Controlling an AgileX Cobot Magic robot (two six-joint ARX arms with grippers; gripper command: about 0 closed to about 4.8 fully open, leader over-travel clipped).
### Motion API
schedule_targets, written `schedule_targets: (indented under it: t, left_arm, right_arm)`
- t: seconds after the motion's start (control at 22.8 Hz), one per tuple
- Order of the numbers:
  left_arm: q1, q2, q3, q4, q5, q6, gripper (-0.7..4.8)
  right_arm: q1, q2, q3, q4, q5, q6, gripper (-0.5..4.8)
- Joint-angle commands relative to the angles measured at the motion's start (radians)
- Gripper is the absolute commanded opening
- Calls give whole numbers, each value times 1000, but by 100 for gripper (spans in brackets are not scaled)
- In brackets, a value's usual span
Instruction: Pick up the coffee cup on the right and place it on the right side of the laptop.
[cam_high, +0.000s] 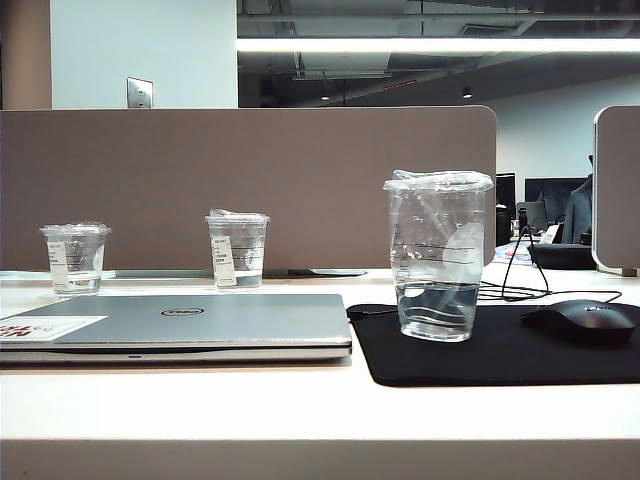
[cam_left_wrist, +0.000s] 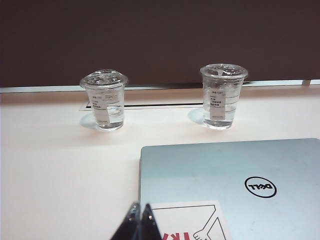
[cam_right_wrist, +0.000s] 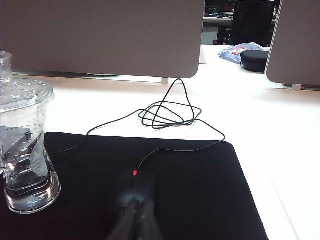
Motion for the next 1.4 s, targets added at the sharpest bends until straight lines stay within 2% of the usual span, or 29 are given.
schedule_targets:
  t: [0.04,1.4]
  left_arm:
    - [1,0,4,6,-5,2,-5]
    - [1,0,4,7,-4,2,-5]
  right_arm:
    - [0,-2,-6,18,2,3,-4]
    - [-22,-2,-6,16,2,3,-4]
